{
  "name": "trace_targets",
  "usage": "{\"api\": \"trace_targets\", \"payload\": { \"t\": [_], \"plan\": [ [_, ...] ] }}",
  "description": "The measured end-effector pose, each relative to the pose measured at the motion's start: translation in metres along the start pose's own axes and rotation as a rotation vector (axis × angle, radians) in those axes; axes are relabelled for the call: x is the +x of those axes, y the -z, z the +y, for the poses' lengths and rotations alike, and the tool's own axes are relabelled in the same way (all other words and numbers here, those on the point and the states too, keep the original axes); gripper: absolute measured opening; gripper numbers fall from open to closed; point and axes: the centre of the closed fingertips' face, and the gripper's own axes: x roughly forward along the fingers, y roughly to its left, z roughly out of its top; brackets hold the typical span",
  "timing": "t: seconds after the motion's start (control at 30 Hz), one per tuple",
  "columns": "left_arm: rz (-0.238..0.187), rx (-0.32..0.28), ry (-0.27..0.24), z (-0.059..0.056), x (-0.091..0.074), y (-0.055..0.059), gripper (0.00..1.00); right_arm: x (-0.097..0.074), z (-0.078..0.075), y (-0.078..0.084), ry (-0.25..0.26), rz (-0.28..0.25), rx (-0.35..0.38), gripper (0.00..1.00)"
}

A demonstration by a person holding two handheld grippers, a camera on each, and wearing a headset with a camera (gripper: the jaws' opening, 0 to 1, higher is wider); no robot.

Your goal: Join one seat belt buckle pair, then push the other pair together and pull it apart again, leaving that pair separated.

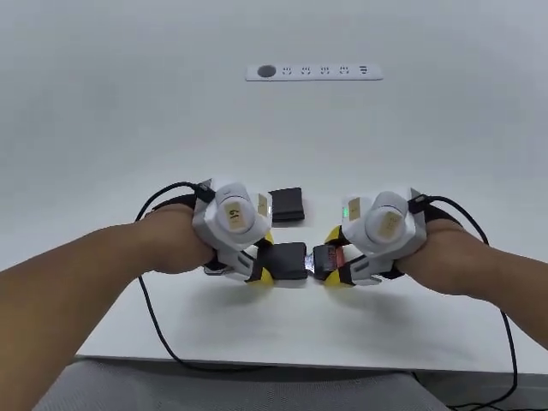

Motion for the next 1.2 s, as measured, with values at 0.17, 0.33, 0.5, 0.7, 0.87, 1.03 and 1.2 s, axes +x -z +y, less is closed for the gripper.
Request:
{"api": "trace_targets", "payload": {
  "t": [0.17,0.33,0.5,0.7,0.87,1.03,1.2],
  "plan": [
    [0.003,0.008,0.003,-0.0007,0.0002,-0.0001,0.31,0.0015,-0.0022,-0.0011,0.008,-0.003,0.014,0.32],
    [0.009,0.012,0.003,0.0001,0.0009,0.0002,0.31,0.0012,-0.0003,-0.004,0.013,-0.012,0.027,0.32],
    [0.007,0.006,-0.001,0.0027,0.0017,0.0012,0.31,-0.0023,-0.0019,-0.0051,0.015,-0.005,0.034,0.32],
    [0.015,0.009,0.001,0.0043,0.0021,0.003,0.31,-0.0036,-0.0006,-0.0051,0.011,0.005,0.031,0.32],
    [-0.008,0.001,0.007,0.0029,0.0007,0.004,0.31,-0.0044,-0.0015,-0.0034,0.004,0.036,0.008,0.32],
    [-0.007,-0.004,0.006,0.0019,0.0005,0.002,0.31,-0.0058,0.0002,-0.0016,0.016,0.023,0.018,0.32],
    [-0.007,-0.004,0.006,0.0019,0.0008,0.0035,0.31,-0.0053,-0.0015,-0.0012,0.02,0.006,0.026,0.32]
  ]
}}
